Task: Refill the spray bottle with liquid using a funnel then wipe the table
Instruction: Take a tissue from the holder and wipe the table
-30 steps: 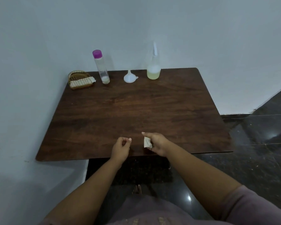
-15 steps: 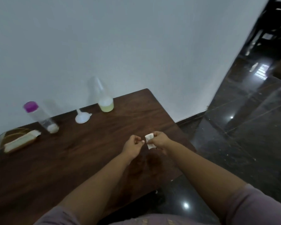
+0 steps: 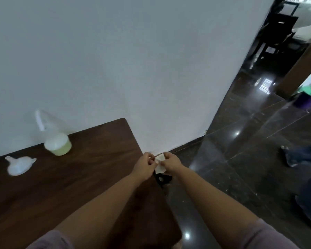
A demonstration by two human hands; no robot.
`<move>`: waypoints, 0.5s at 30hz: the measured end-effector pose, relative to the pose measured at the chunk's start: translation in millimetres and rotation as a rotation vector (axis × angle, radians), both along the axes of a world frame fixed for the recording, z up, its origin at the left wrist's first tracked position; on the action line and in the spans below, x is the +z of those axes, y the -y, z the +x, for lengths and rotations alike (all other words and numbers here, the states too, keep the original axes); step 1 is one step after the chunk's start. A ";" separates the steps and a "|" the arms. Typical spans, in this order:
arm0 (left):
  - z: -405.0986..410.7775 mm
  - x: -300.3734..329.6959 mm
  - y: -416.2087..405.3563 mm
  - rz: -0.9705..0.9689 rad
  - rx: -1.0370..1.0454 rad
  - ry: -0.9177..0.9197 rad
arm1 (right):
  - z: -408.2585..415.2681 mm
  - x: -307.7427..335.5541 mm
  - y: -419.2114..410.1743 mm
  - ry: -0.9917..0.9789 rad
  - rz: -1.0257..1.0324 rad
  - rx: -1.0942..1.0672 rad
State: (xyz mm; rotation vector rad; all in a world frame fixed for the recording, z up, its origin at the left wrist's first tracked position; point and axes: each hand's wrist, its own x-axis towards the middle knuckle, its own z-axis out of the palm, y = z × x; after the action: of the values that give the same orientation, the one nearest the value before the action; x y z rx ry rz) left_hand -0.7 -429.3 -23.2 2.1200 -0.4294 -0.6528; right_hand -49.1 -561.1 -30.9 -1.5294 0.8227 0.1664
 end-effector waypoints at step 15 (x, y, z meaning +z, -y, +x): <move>84.5 -32.6 61.7 0.184 0.083 0.153 | 90.1 -57.9 144.4 -0.283 -0.345 0.213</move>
State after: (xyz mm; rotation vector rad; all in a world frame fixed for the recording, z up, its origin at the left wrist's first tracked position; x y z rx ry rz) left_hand 83.8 -491.0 -55.8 2.3596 -0.3735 -0.5003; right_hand 41.0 -705.5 -88.8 -1.9495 0.9440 0.4222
